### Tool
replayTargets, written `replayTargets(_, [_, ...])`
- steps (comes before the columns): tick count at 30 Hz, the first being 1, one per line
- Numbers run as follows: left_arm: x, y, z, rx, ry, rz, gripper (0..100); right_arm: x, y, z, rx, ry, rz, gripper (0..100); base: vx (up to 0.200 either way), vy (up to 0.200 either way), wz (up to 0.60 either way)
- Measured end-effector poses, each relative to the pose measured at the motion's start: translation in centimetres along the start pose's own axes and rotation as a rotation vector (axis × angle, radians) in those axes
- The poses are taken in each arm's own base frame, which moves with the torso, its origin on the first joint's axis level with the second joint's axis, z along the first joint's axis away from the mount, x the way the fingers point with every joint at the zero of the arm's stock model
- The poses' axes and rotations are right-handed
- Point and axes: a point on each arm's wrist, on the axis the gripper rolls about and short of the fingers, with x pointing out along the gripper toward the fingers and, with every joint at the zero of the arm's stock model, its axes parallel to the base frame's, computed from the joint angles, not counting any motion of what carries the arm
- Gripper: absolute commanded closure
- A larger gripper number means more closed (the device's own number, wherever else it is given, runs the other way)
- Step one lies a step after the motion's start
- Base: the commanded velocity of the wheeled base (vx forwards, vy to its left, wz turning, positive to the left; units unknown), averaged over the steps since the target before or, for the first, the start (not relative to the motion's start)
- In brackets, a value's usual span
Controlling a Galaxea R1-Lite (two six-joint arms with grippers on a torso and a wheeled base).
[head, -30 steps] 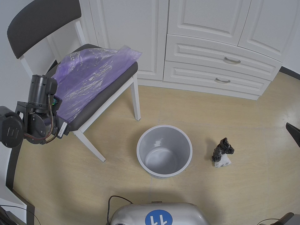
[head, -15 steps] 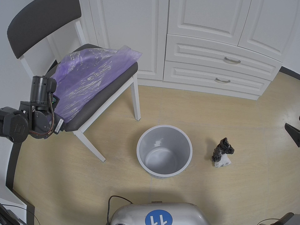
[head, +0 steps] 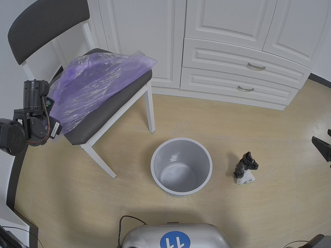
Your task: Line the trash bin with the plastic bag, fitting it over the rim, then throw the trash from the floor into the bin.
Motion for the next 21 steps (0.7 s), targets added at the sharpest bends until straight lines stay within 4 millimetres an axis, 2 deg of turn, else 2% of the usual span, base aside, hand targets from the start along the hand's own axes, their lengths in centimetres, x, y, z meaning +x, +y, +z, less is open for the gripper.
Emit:
replayTargets(3, [0.2,0.5,0.0,-0.009,-0.002,0.016,0,0.1,0.0,0.0,0.004,0.003,0.001,0,0.0,0.0,0.0])
replayTargets(13, [-1.2,1.8,0.7,-0.042,-0.052,0.036,0,0.1,0.0,0.0,0.004,0.006,0.001,0,0.0,0.0,0.0])
replayTargets(21, [-1.4,2.3,1.0,-0.063,-0.073,0.049,0,0.0,0.0,0.0,0.001,0.001,0.0,0,0.0,0.0,0.0])
